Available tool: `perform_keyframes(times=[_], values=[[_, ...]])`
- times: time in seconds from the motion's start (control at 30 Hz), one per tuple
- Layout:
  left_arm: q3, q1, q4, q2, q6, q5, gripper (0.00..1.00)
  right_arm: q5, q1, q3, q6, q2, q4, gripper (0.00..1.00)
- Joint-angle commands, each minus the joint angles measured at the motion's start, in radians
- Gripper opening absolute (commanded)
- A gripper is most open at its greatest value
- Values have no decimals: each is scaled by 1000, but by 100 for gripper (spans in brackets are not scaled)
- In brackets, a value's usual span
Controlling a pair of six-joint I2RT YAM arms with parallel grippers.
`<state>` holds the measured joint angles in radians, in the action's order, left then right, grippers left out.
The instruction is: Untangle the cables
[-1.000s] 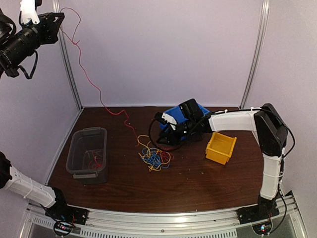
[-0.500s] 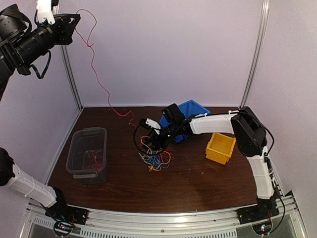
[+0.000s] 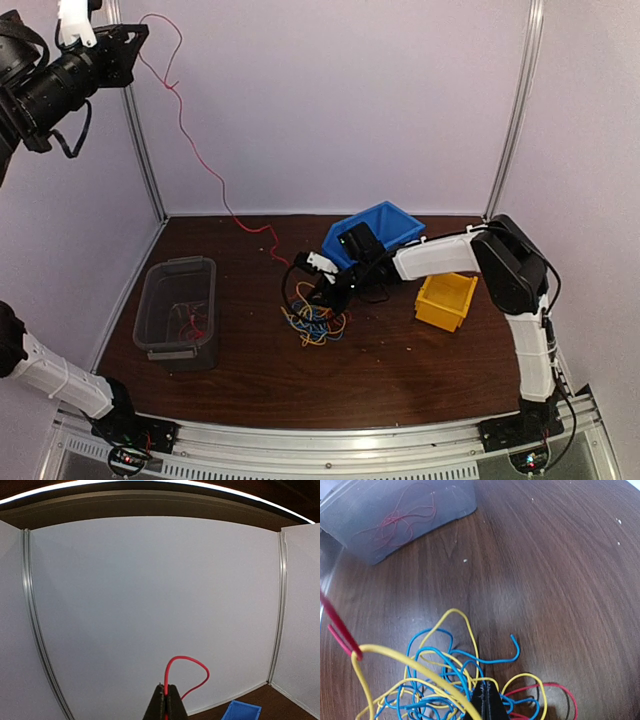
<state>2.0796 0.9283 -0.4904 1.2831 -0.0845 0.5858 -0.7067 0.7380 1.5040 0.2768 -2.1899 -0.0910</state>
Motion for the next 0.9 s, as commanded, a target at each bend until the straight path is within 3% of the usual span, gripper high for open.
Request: perform_keyframes(times=[0.0, 0.4, 0.57, 0.67, 0.77, 0.87], values=[[43, -5, 113, -47, -80, 67, 0, 51, -14, -83, 9, 62, 7, 0], [135, -5, 256, -127, -223, 172, 0, 42, -31, -115, -17, 46, 24, 0], [-6, -5, 236, -182, -180, 198, 0, 26, -31, -103, -25, 59, 12, 1], [-114, -6, 248, -226, -164, 223, 0, 27, -31, -84, -7, 83, -28, 11], [-209, -5, 276, -271, -162, 249, 0, 30, -31, -71, 16, 132, -80, 32], [-263, -6, 283, -306, -148, 263, 0, 58, -32, -54, 46, 194, -140, 41]])
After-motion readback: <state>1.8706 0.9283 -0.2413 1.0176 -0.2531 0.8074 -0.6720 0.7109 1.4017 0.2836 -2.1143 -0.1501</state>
